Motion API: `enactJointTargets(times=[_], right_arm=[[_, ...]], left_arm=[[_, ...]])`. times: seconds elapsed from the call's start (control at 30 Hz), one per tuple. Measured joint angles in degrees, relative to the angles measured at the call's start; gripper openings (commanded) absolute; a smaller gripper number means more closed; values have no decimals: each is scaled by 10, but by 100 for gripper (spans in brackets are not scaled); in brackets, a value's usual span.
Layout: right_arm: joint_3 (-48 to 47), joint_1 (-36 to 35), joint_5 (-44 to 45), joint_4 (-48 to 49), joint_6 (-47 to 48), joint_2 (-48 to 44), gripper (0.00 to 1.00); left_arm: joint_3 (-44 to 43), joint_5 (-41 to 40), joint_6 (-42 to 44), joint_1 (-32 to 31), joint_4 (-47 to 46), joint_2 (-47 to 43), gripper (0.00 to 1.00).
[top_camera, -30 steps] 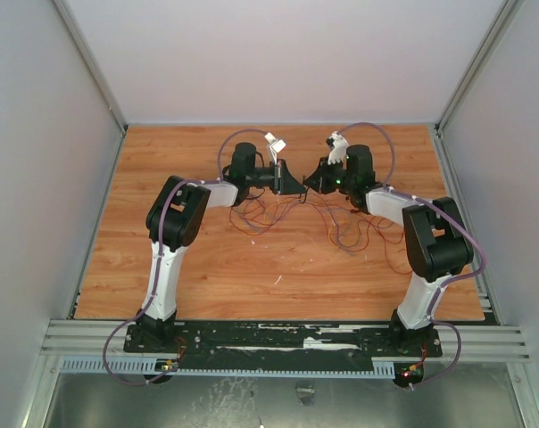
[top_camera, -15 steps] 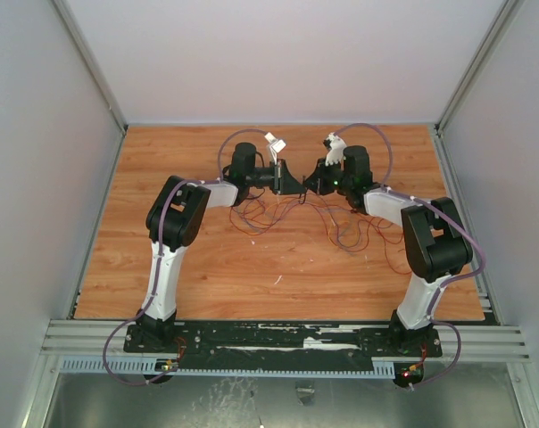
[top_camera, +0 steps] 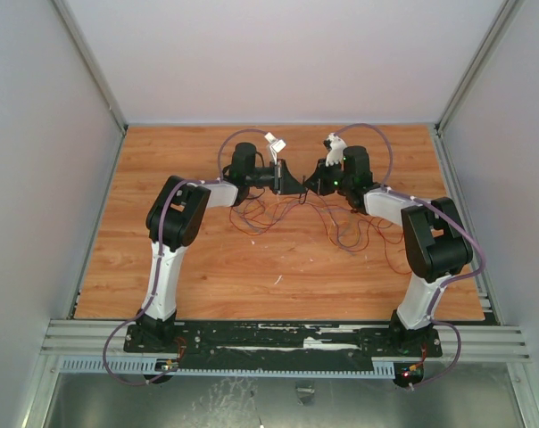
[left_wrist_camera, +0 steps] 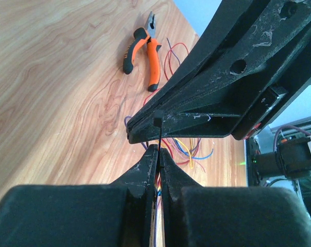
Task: Zip-tie the wires
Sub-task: Tie the cable at the center of the board.
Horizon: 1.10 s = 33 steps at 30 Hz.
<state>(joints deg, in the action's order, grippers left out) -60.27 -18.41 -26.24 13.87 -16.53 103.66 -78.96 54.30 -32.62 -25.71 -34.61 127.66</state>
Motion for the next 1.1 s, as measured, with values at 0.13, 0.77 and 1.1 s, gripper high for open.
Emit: enactJointTargets(times=[0.13, 0.77, 1.1], right_arm=[[0, -1, 1, 0, -1, 0, 0], [0, -7, 12, -15, -24, -19, 0], [13, -7, 16, -1, -73, -24, 0]], left_arm=[[0, 0, 0, 0, 0, 0, 8], [0, -2, 0, 0, 0, 0, 9], [0, 0, -12, 0, -1, 0, 9]])
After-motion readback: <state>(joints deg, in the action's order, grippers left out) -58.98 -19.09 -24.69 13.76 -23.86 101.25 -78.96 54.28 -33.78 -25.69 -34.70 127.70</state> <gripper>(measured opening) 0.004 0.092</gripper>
